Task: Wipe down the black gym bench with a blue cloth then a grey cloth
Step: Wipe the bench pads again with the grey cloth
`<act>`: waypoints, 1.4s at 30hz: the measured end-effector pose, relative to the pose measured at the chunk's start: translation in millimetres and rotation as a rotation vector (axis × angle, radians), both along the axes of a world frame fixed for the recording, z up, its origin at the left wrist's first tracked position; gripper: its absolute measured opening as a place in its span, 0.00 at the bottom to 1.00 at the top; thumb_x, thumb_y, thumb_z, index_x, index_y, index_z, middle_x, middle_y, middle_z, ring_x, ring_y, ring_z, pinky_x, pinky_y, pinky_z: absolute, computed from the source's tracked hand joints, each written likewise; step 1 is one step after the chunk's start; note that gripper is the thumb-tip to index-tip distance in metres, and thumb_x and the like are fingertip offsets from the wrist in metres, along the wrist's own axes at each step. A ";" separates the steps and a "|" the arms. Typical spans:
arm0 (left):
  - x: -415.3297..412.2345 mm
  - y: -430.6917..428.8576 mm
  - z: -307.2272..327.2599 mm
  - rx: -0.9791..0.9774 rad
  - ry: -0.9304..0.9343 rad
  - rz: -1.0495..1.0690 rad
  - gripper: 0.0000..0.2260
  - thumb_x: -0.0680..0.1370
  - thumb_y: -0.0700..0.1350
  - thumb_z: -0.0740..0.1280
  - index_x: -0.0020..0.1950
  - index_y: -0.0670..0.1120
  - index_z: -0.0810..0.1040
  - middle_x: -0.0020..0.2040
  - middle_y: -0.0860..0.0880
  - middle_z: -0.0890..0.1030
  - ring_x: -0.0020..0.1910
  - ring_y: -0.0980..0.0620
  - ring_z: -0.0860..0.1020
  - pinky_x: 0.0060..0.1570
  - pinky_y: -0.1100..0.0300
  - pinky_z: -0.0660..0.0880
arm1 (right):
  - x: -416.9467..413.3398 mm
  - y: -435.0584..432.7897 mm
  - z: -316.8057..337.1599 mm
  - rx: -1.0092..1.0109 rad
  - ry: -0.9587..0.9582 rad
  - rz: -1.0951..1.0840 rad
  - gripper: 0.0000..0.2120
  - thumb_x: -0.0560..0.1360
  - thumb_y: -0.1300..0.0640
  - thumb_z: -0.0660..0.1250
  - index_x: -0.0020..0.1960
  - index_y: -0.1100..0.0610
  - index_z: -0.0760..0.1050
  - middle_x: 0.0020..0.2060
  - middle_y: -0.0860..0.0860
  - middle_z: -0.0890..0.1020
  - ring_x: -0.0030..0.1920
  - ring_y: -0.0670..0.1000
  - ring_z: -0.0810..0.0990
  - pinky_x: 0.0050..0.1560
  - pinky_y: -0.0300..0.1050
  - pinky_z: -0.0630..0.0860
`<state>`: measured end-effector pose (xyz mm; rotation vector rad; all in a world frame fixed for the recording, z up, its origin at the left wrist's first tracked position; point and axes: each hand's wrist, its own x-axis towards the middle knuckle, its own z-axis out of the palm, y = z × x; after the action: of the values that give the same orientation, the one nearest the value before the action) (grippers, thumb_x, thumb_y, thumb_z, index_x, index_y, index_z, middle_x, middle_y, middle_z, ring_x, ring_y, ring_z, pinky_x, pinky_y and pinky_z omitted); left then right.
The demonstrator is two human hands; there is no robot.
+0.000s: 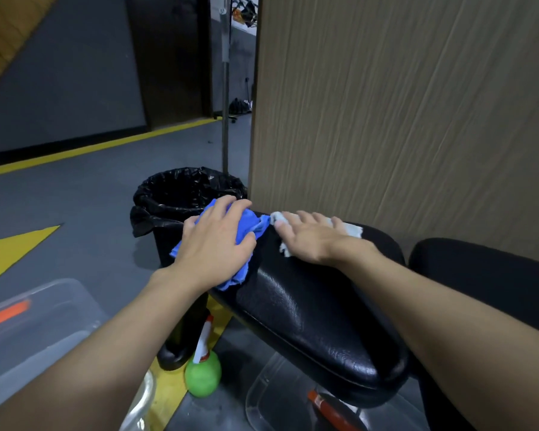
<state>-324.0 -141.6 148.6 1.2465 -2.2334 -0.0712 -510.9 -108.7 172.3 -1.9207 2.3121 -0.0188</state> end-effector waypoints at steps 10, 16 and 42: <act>3.2 -0.1 0.0 -0.024 -0.034 -0.022 0.19 0.77 0.55 0.58 0.68 0.57 0.72 0.69 0.59 0.71 0.69 0.56 0.66 0.67 0.52 0.57 | -32.7 43.6 3.2 0.003 -0.033 0.022 0.25 0.82 0.40 0.36 0.79 0.37 0.46 0.81 0.46 0.47 0.79 0.50 0.43 0.77 0.56 0.40; 8.1 -1.8 -2.2 -0.028 -0.009 -0.080 0.22 0.76 0.59 0.51 0.67 0.58 0.73 0.68 0.59 0.72 0.68 0.57 0.67 0.70 0.51 0.58 | -62.5 70.2 1.9 -0.010 -0.017 -0.160 0.25 0.80 0.40 0.37 0.76 0.36 0.52 0.79 0.49 0.54 0.79 0.52 0.47 0.76 0.59 0.45; 18.6 7.9 5.1 0.178 0.058 -0.070 0.17 0.82 0.55 0.54 0.69 0.64 0.70 0.74 0.59 0.64 0.74 0.55 0.55 0.67 0.43 0.60 | 51.4 133.4 -11.2 -0.054 0.188 0.082 0.35 0.75 0.38 0.30 0.80 0.47 0.40 0.80 0.55 0.40 0.79 0.57 0.38 0.76 0.61 0.39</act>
<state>-305.5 -133.7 153.7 1.2407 -2.2598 -0.3361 -459.5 24.8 161.1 -2.1263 2.3677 0.1138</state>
